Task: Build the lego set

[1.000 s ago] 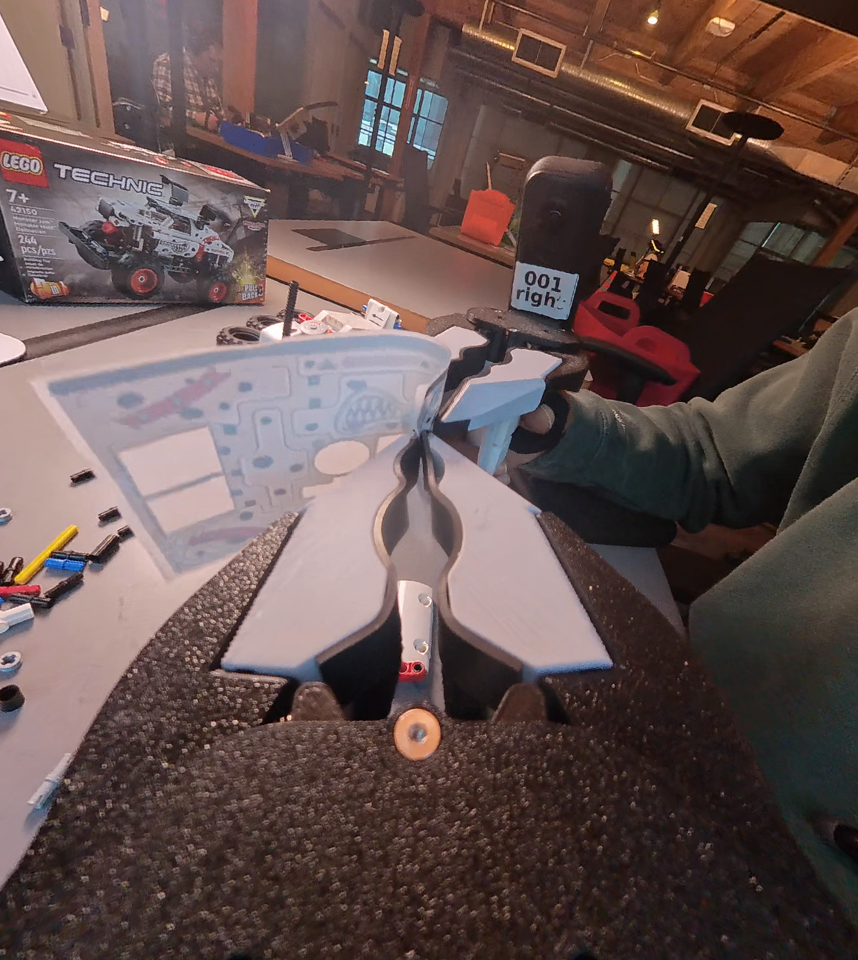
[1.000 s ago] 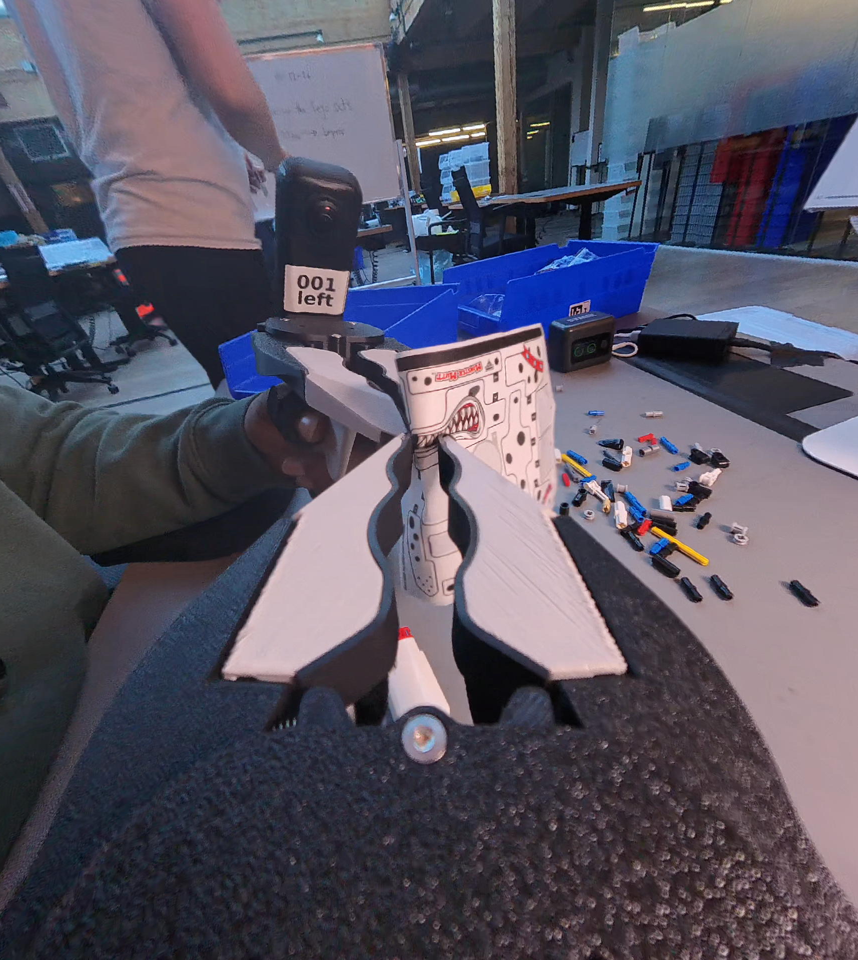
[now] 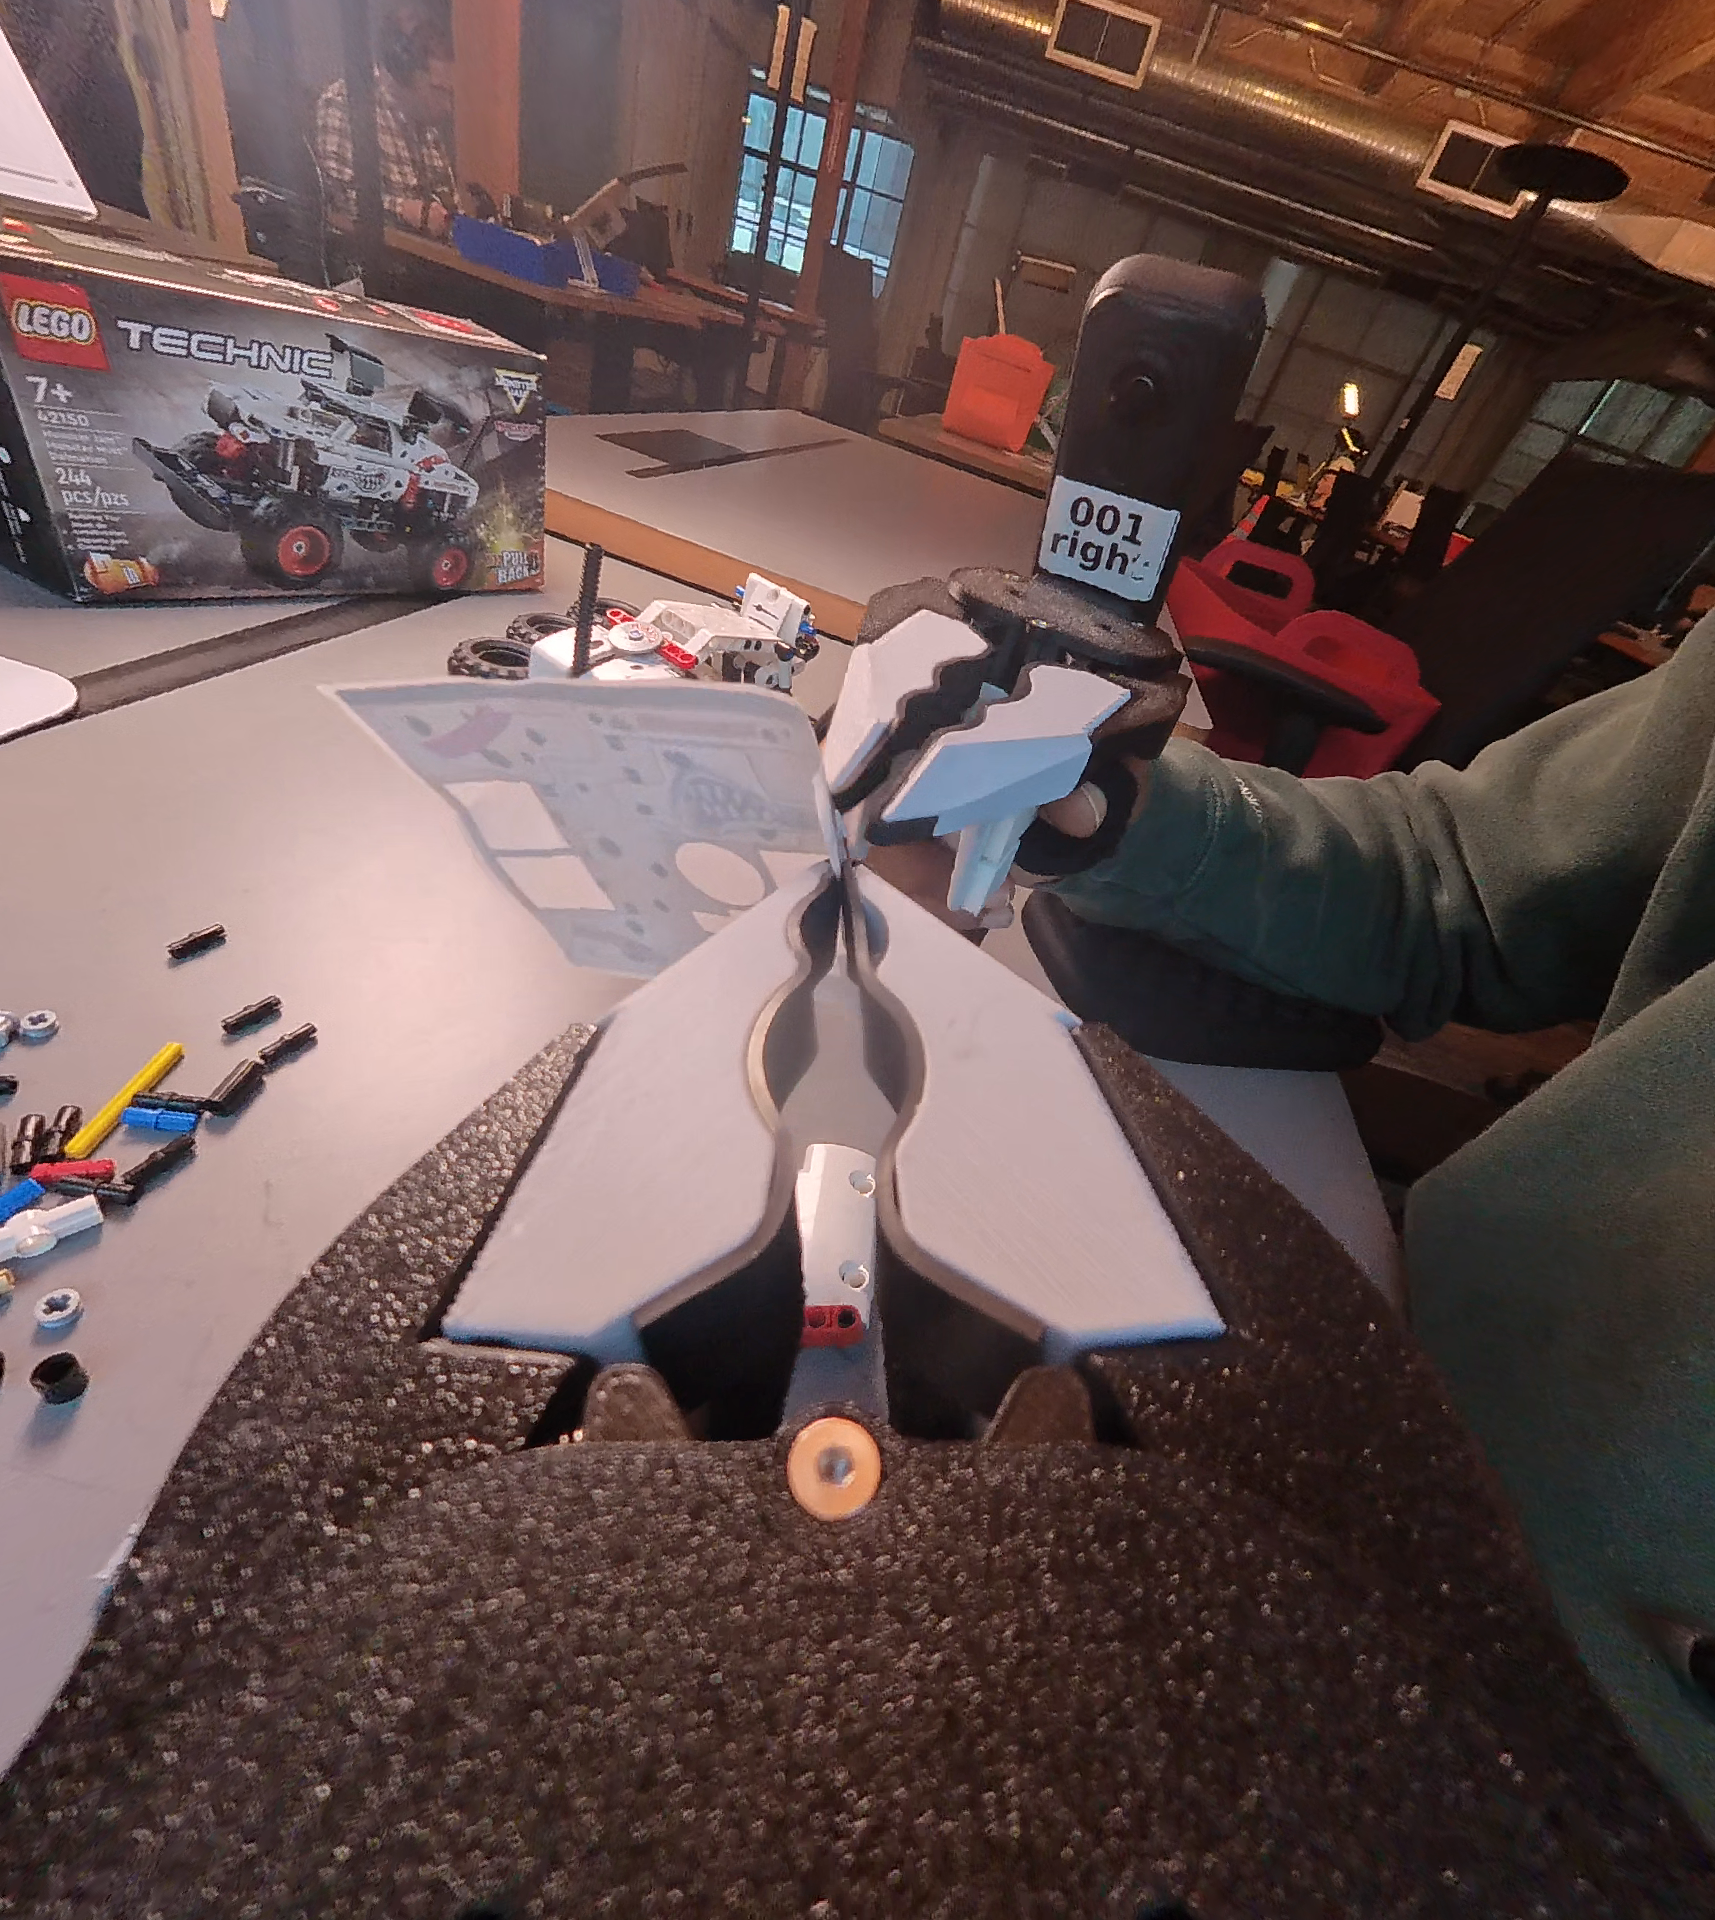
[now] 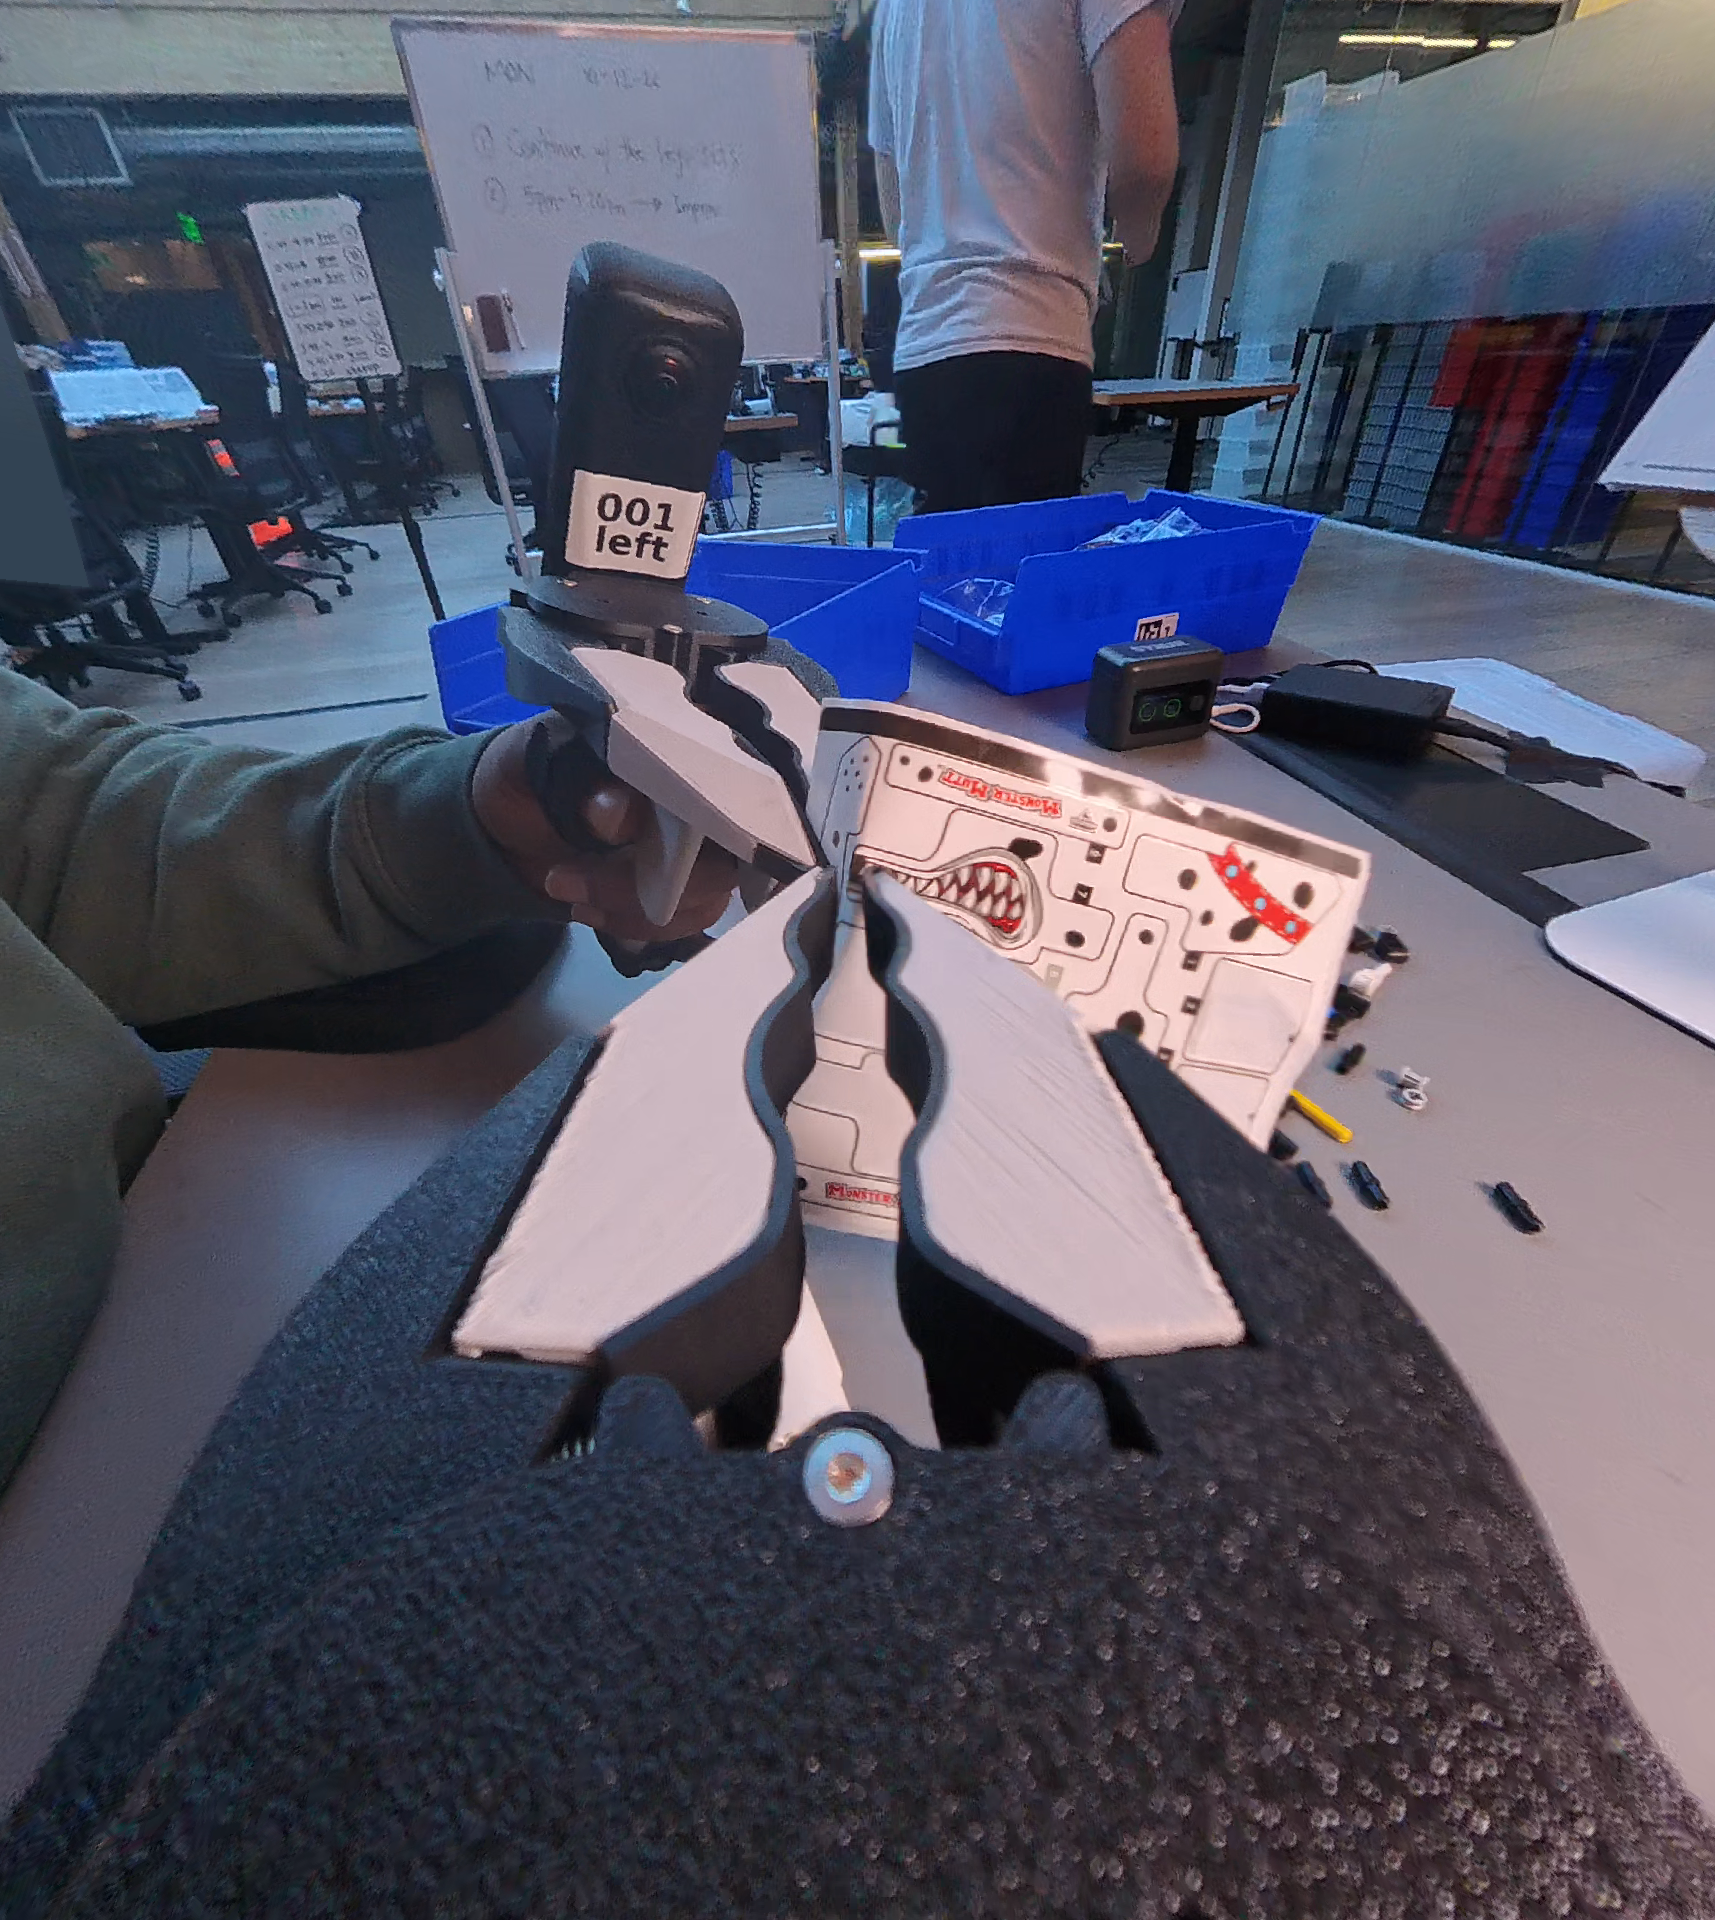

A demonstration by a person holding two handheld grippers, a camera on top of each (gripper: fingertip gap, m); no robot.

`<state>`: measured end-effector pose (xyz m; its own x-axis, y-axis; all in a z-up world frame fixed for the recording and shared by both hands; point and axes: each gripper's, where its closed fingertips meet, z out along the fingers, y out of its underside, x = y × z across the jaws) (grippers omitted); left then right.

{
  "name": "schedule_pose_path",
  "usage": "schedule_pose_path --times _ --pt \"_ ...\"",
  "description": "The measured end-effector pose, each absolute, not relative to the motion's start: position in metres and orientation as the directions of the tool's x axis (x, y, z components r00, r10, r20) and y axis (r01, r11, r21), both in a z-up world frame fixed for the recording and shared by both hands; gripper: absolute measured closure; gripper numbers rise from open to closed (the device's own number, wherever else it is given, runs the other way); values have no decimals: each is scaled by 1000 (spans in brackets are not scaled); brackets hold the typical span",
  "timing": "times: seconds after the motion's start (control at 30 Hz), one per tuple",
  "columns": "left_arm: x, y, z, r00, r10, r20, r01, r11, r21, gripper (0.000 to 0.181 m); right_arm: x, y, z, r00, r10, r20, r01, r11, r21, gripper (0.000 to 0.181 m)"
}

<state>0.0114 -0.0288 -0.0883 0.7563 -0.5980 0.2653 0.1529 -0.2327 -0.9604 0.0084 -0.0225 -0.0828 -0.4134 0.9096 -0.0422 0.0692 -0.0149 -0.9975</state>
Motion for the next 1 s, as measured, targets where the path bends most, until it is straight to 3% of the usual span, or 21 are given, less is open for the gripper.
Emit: schedule_pose_path --times 0.1,0.47,0.77,1.0 --pt "11 -28 -89 757 -598 264 151 -233 -961 181 7 -22 -85 -398 917 -2 76 30 -997 164" --pt "15 -29 -91 756 -605 251 130 -237 -963 181 8 -24 -85 -413 910 -29 82 5 -997 181" --pt "10 -29 -90 766 -592 249 135 -231 -964 181 15 -11 -77 -469 861 -197 101 -169 -980 181" --pt "-8 -19 -90 782 -539 314 201 -258 -945 181 24 8 -62 -445 878 -177 62 -167 -984 181"
